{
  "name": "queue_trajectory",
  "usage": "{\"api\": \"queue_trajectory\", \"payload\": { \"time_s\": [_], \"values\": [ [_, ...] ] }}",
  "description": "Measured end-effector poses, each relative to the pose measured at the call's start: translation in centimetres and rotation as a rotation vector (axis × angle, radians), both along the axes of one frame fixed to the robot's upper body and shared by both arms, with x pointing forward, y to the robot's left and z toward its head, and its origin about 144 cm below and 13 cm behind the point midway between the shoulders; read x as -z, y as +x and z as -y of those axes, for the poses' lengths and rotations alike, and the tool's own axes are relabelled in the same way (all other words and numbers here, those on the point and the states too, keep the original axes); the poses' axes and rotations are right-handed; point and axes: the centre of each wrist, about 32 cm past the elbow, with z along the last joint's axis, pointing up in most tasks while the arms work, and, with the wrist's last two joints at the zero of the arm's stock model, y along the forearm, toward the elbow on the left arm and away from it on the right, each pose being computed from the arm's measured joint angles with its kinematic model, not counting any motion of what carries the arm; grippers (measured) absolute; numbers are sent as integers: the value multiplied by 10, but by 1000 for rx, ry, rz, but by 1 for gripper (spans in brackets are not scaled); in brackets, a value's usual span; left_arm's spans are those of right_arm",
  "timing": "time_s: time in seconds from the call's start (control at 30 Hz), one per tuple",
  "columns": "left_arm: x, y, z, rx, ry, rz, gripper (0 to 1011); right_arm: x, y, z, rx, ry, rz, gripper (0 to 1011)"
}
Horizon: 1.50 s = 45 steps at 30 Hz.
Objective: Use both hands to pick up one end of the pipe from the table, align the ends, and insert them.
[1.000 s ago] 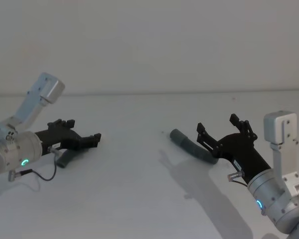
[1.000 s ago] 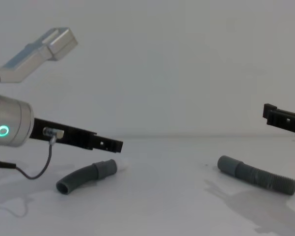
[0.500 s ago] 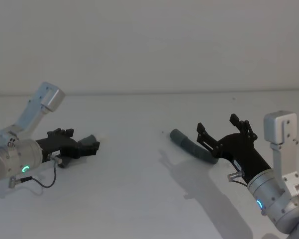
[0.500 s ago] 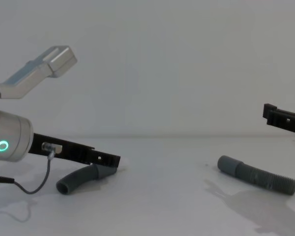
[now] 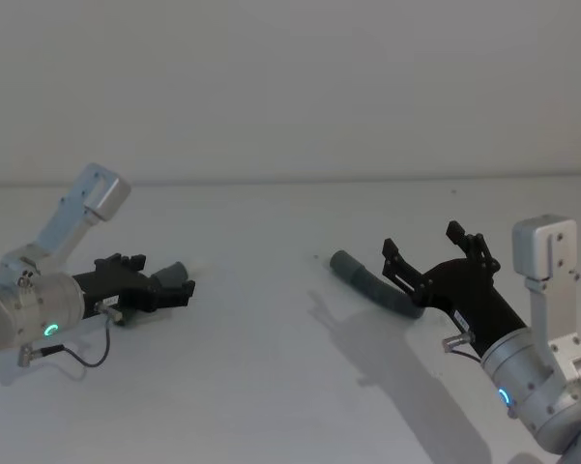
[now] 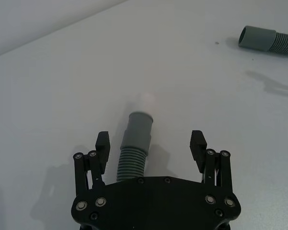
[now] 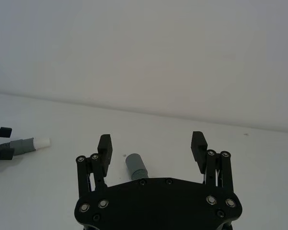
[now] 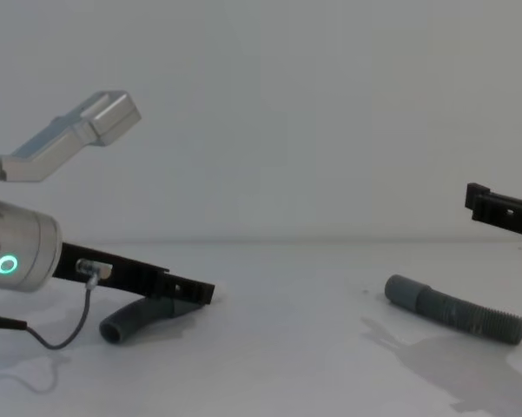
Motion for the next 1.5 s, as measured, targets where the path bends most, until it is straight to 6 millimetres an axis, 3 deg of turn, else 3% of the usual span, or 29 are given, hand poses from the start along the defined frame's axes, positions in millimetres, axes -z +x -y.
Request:
{"api": "queue_trajectory", "payload": {
  "time_s": [1.07,1.23,1.5],
  "values": [
    [8,2,-5,-9,49,-25,1001,0,0,0,0,0,0,1003],
    [9,2,-5,-10,51,-24,925,0,0,0,0,0,0,1003],
    [9,2,-5,-11,52,-24,703,0,0,0,0,0,0,1003]
  ]
}}
